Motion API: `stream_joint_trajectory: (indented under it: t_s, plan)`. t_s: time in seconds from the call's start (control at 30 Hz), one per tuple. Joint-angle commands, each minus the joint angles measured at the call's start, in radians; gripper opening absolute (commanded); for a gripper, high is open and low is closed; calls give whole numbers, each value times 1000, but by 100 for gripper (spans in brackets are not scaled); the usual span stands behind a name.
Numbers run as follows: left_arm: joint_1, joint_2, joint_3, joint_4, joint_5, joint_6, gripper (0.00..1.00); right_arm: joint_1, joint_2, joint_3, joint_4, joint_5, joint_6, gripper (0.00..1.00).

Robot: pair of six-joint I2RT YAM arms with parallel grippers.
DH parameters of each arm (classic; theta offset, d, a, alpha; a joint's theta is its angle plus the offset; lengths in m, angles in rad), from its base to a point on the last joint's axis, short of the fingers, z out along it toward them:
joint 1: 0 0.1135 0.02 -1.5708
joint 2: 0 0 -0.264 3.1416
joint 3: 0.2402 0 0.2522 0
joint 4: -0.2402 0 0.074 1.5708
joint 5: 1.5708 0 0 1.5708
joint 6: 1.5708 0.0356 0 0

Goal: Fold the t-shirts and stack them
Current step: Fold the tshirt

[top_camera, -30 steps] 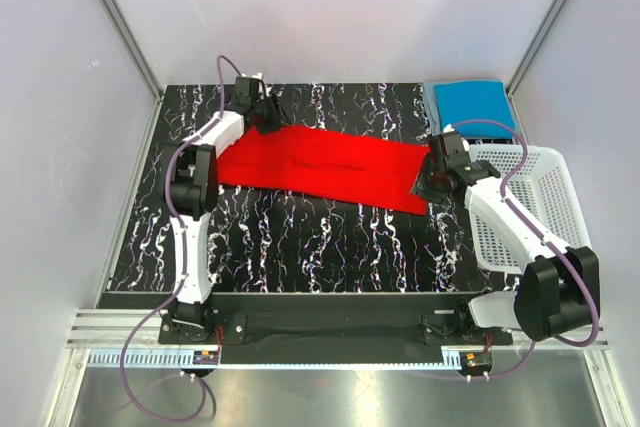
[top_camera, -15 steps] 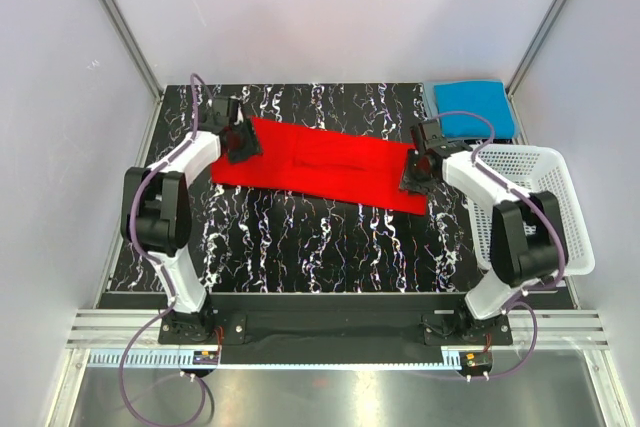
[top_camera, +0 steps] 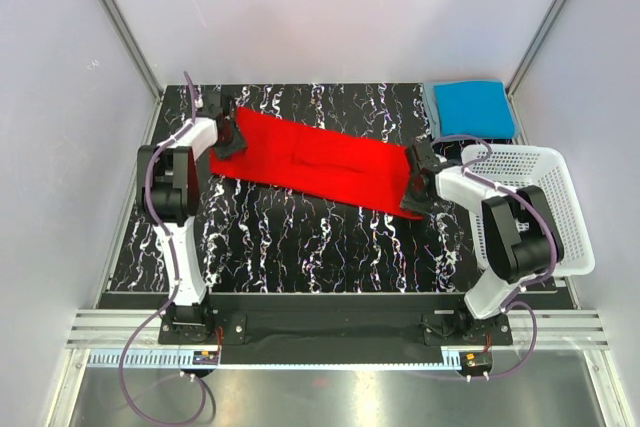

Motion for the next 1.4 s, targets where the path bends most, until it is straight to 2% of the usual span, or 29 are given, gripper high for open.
stream_joint_trajectory:
  t_s: [0.0,0.17,0.27,0.3,0.37,0.4,0.43,0.47,0.5,0.57,0.6,0.7,0.73,0.77,0.87,1.03,1.27,1.3,1.37]
  plan:
    - [33,105,167,-68,-36,36,51,75,-77,-66,-61,-32,97,34]
    - [64,252,475,-119,97,106,53,115,-311,-58,-158,-61,147,37]
    - [81,281,554,-151,200,143,58,116,-394,4,-233,-80,135,40]
    - [90,245,545,-149,229,137,59,115,-435,33,-250,-90,122,42]
    - [89,170,446,-87,289,110,60,115,-480,58,-255,-113,80,43]
    - [76,66,389,-55,304,94,60,113,-491,87,-279,-104,72,44]
    - [67,6,321,32,307,85,60,113,-503,100,-290,-98,66,44]
    - [52,-51,199,65,298,67,60,113,-526,109,-290,-92,57,44]
    - [15,-150,140,100,288,62,61,113,-537,132,-289,-95,52,44]
    - [-16,-220,12,139,275,38,58,113,-558,155,-296,-101,37,43]
    - [-35,-270,-32,153,281,24,56,113,-566,175,-302,-109,34,43]
    - [-42,-347,-219,234,290,-59,41,113,-598,179,-302,-113,23,43]
    - [-42,-358,-259,260,275,-76,27,113,-609,172,-295,-113,22,43]
    - [-42,-367,-315,263,254,-100,19,113,-626,163,-287,-139,25,43]
    - [-42,-343,-359,257,200,-134,0,115,-647,118,-259,-161,28,43]
    - [-33,-248,-310,225,145,-183,0,113,-663,86,-233,-193,39,43]
    - [73,-55,-58,40,27,-104,0,113,-695,104,-258,-180,35,43]
    - [90,21,53,-53,-55,-67,0,113,-713,97,-241,-169,49,43]
    - [95,42,75,-65,-99,-56,0,113,-713,98,-238,-169,52,43]
